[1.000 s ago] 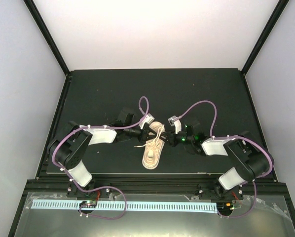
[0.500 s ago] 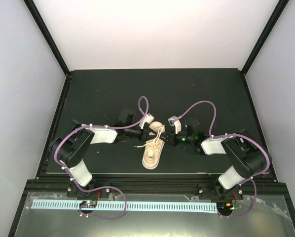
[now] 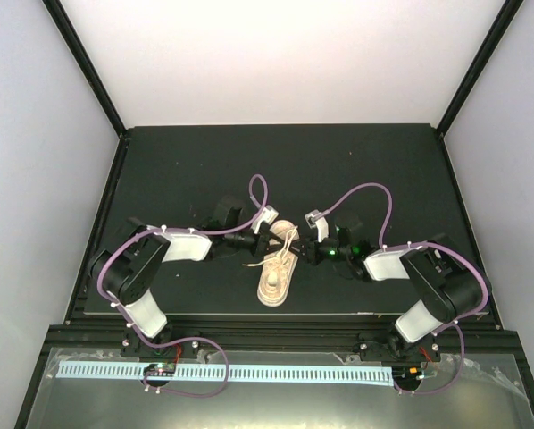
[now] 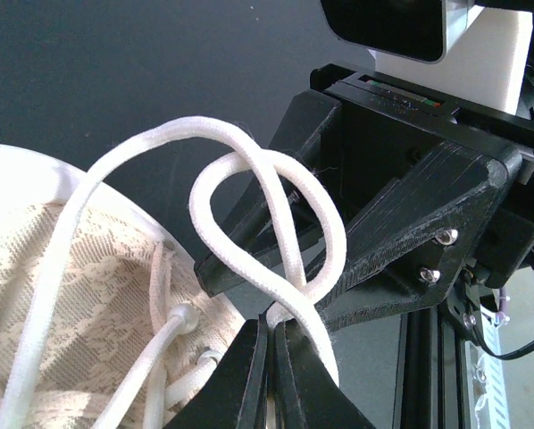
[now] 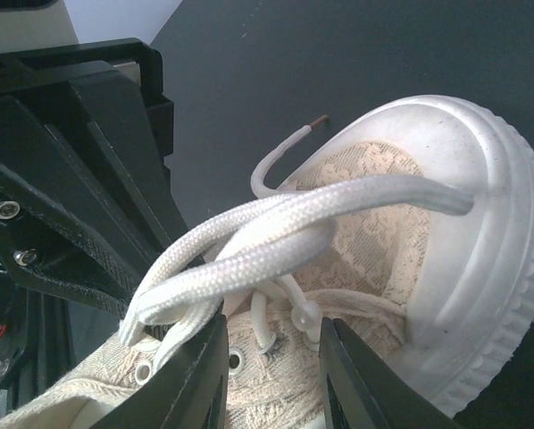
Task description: Tie the shoes
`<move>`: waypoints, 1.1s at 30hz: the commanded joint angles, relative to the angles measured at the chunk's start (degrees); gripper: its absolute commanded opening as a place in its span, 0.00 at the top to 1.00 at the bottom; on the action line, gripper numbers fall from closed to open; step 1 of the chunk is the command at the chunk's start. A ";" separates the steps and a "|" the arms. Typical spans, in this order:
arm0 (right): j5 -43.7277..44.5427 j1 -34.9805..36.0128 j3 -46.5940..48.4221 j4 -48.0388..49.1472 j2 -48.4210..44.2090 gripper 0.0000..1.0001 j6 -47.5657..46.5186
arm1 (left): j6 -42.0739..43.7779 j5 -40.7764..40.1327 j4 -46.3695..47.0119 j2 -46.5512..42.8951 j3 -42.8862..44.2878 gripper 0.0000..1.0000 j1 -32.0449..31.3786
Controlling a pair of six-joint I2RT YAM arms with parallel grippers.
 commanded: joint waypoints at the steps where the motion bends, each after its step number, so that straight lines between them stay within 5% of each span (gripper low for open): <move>1: -3.58 1.14 -0.29 6.42 -0.67 0.69 0.91 | 1.00 -2.38 2.36 -1.92 -0.73 0.98 -0.39; 33: -5.09 1.14 1.29 5.33 2.47 0.66 1.43 | 2.61 -2.62 0.36 -7.25 -3.39 0.99 1.38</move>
